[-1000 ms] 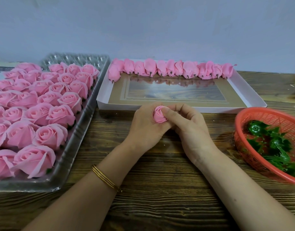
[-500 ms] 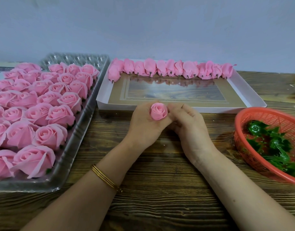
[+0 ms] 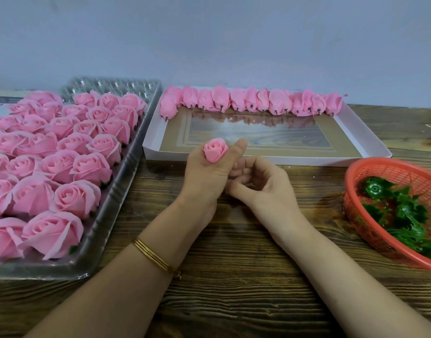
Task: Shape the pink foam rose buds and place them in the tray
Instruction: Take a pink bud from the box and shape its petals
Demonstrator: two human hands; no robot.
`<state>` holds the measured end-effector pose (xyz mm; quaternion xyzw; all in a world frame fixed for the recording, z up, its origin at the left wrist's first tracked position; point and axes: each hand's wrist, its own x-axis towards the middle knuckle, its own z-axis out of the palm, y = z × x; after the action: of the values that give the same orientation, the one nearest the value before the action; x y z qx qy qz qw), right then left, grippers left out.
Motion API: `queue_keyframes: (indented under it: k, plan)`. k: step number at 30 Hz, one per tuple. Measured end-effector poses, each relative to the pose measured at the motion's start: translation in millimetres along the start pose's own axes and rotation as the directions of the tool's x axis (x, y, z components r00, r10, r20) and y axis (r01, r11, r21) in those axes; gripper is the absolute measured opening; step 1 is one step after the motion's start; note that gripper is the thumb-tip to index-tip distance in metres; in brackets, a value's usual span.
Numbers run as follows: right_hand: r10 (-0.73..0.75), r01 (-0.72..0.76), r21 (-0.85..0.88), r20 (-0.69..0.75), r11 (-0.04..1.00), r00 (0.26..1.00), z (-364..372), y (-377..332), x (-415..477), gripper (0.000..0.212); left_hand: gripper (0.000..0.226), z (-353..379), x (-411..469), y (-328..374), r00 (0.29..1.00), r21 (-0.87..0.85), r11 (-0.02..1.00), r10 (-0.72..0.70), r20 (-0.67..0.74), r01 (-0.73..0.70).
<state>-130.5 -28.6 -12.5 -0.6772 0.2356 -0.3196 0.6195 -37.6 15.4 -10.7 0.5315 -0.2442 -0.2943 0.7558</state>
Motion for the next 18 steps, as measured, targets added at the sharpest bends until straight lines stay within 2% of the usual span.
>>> queue_keyframes:
  k: [6,12,18]
  plan:
    - [-0.021,0.021,-0.030,0.015,0.999,1.000,0,4,1,0.026,0.022,3,-1,0,0.996,-0.087,0.992,-0.092,0.016,0.093]
    - [-0.037,0.038,-0.046,0.018,0.998,0.999,0,7,2,0.028,0.026,8,-4,1,0.994,-0.091,0.990,-0.107,0.032,0.109]
    - [-0.086,0.085,-0.035,-0.037,0.996,0.996,0,9,4,0.027,0.017,12,-10,5,0.992,-0.095,0.988,-0.114,0.055,0.119]
